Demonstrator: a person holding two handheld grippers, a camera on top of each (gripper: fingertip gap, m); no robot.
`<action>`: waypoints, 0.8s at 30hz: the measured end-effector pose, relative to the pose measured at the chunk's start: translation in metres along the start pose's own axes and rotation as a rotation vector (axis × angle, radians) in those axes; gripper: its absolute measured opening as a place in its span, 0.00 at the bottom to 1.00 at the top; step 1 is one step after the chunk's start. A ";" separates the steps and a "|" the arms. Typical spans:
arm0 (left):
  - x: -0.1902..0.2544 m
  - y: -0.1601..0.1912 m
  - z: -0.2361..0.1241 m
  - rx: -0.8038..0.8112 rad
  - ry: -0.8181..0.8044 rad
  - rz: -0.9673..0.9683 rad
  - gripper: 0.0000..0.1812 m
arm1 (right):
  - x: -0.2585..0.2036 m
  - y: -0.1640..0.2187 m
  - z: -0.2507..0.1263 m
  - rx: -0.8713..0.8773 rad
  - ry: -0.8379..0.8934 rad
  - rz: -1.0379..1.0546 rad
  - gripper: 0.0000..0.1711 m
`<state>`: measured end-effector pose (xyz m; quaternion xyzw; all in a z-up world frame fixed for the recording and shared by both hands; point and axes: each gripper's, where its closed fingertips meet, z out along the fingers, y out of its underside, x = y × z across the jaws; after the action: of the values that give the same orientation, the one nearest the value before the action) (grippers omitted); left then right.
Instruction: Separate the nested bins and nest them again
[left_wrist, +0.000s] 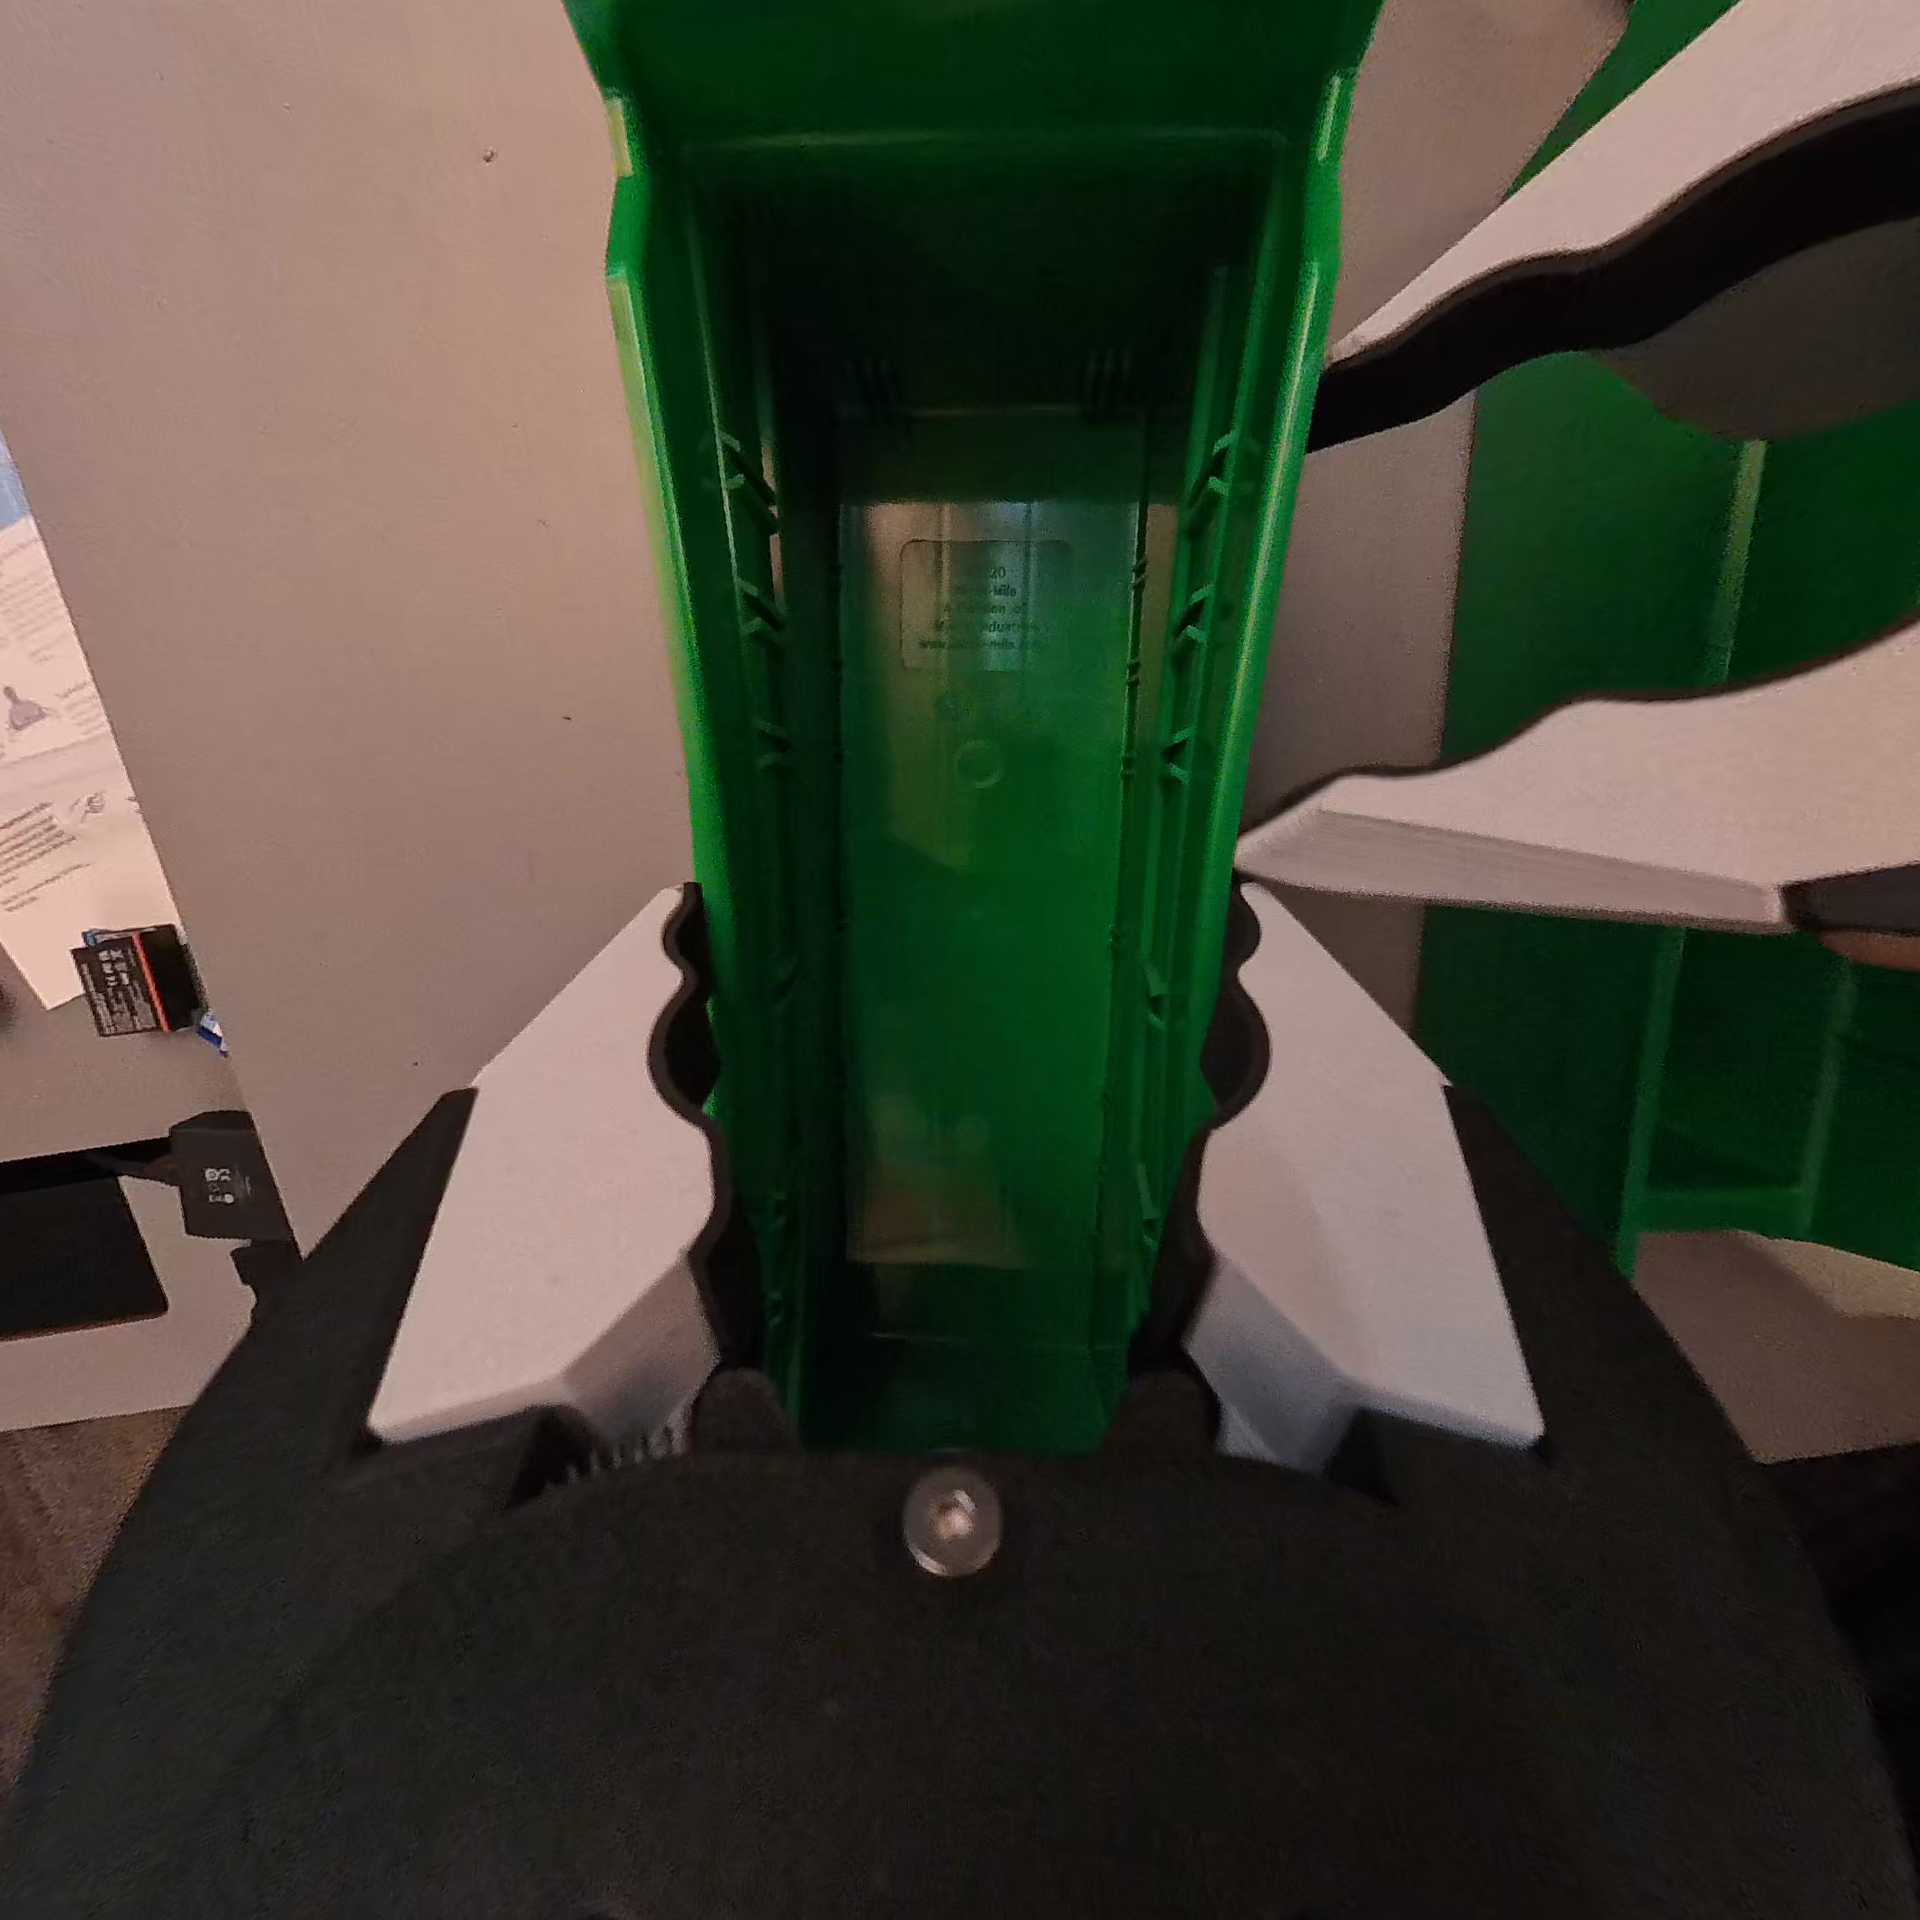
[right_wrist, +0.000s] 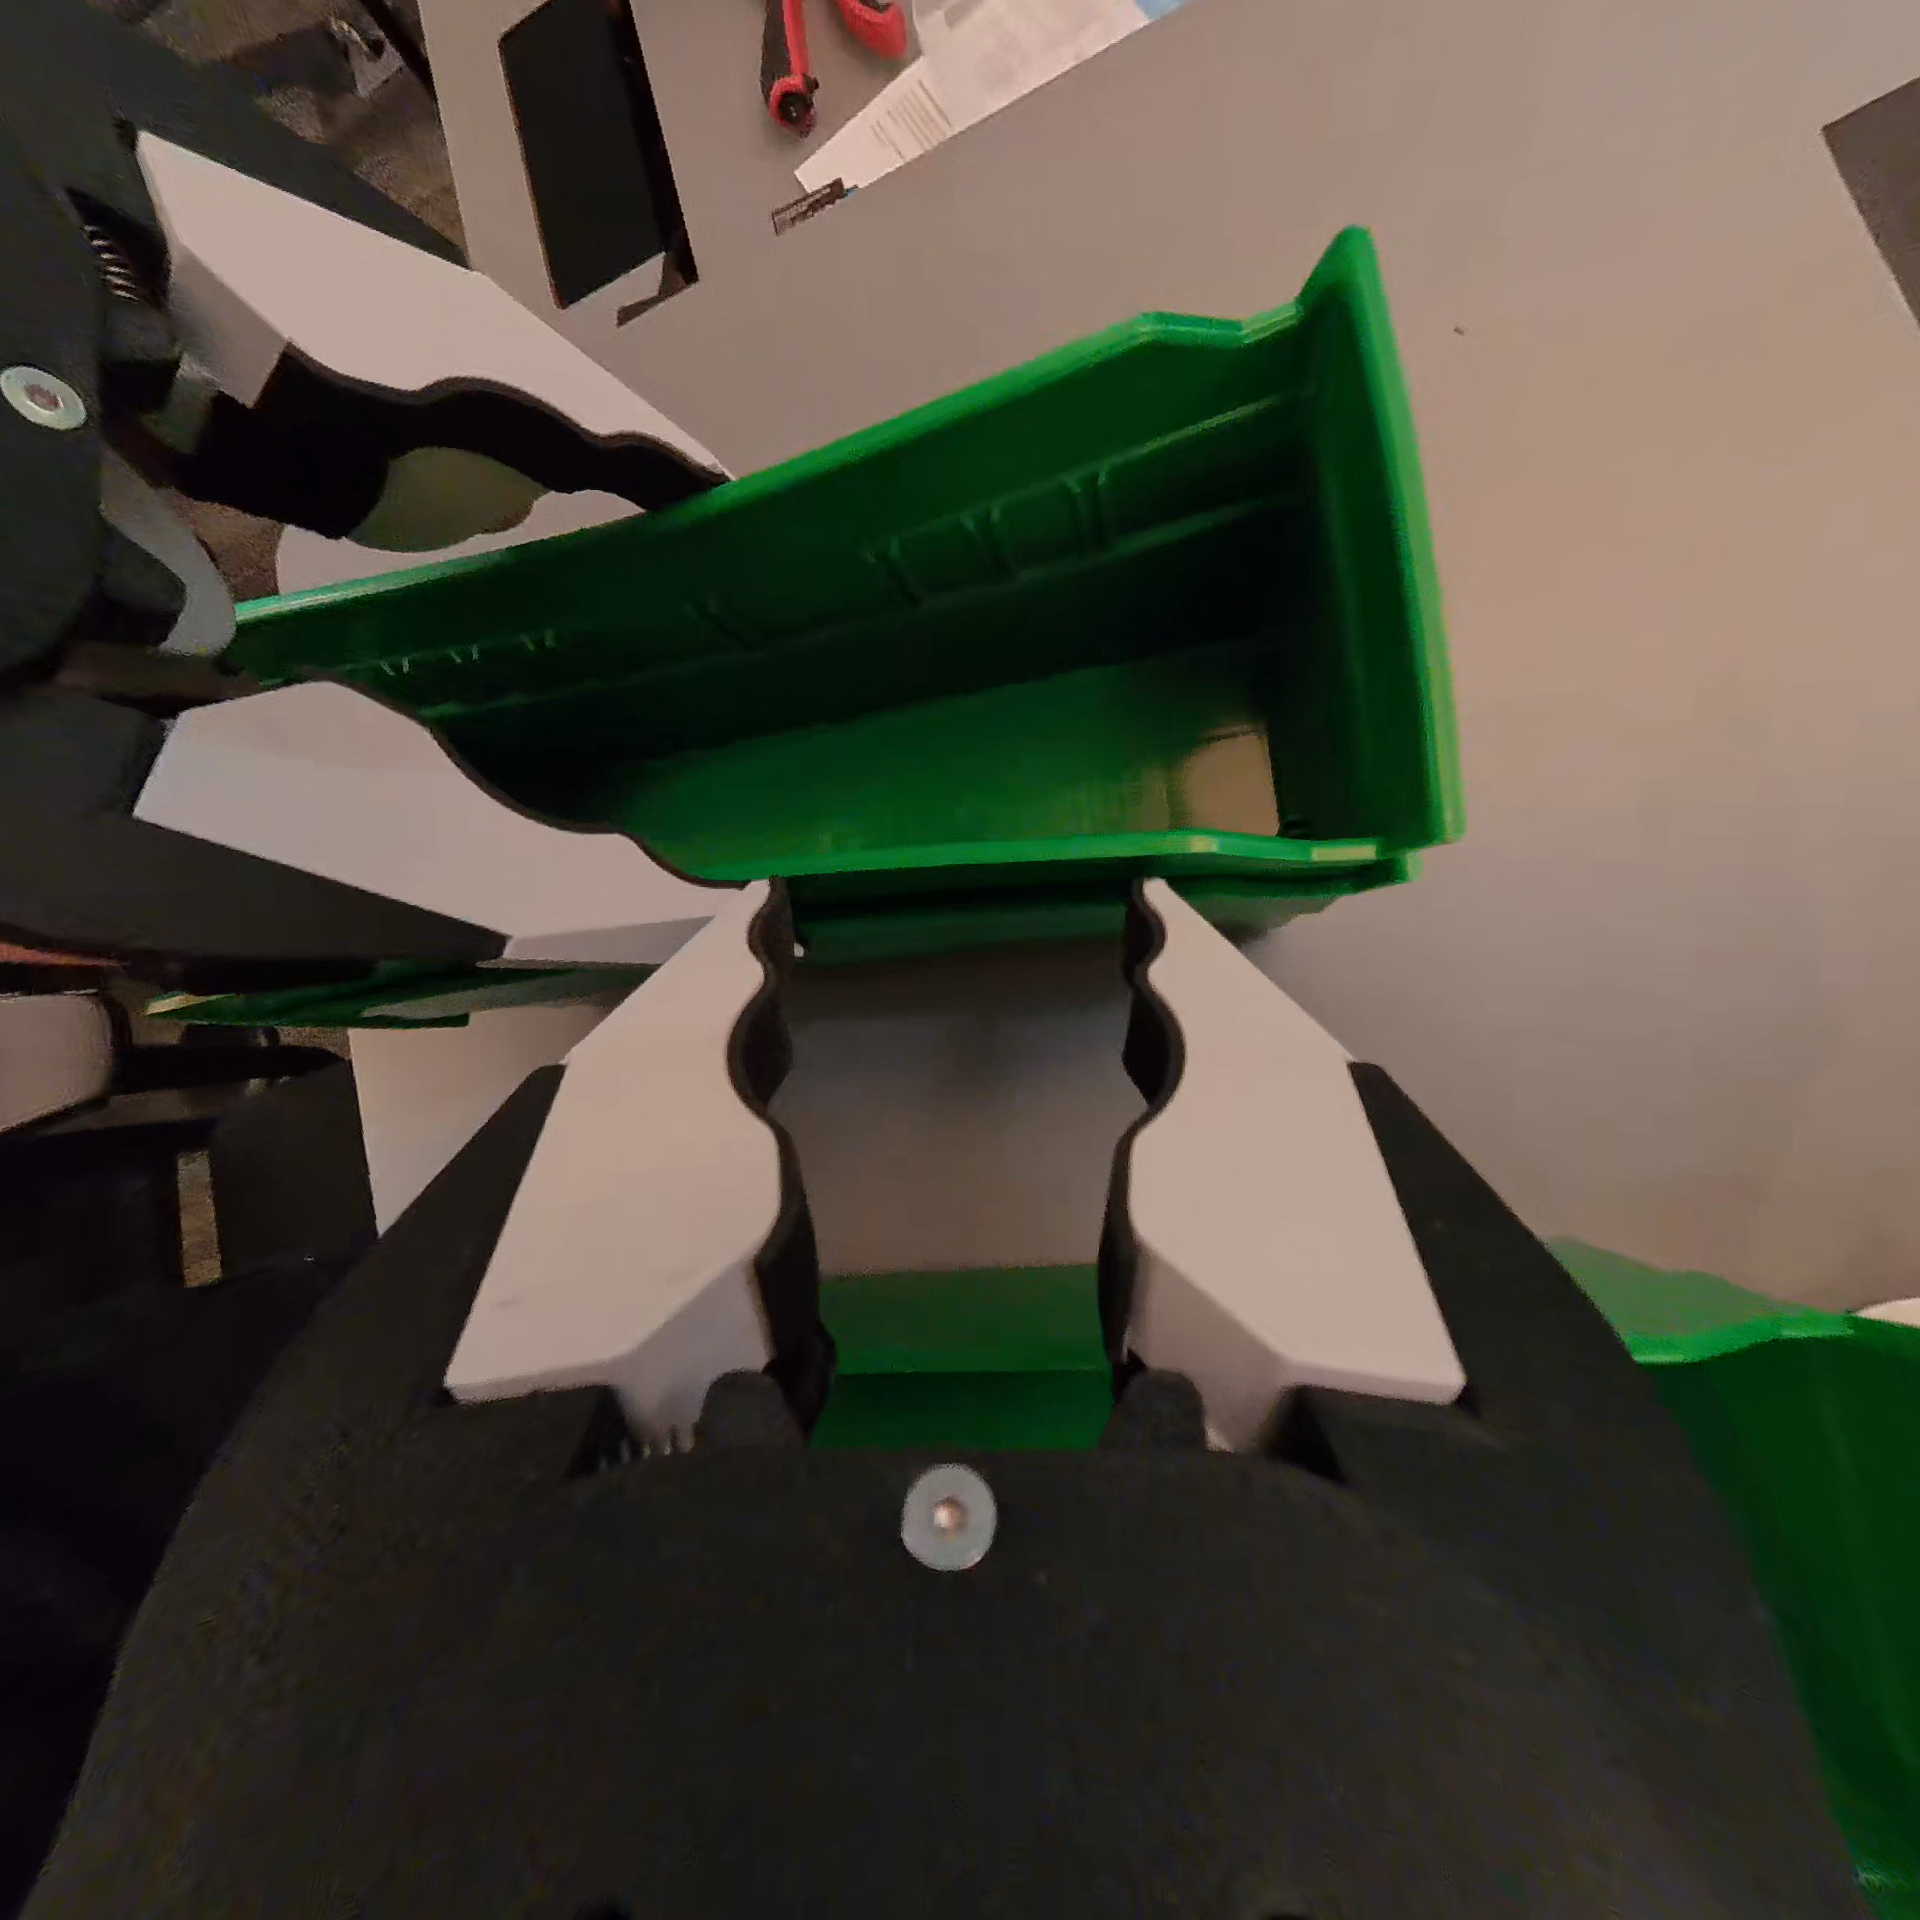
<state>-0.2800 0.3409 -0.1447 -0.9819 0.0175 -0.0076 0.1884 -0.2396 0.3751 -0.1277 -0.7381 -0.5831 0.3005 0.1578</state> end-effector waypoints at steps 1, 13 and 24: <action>0.000 -0.001 0.000 0.007 0.000 -0.004 0.53 | 0.002 0.001 0.001 -0.010 0.021 -0.025 0.34; -0.001 -0.005 -0.002 0.038 -0.030 -0.055 0.56 | 0.010 0.013 0.000 -0.037 0.037 0.024 0.38; 0.000 -0.004 -0.001 0.056 -0.075 -0.030 0.52 | 0.010 0.025 0.024 -0.109 -0.005 0.086 0.31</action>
<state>-0.2796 0.3440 -0.1424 -0.9760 -0.0048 0.0260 0.2159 -0.2340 0.3754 -0.1632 -0.7692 -0.5667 0.2767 0.1031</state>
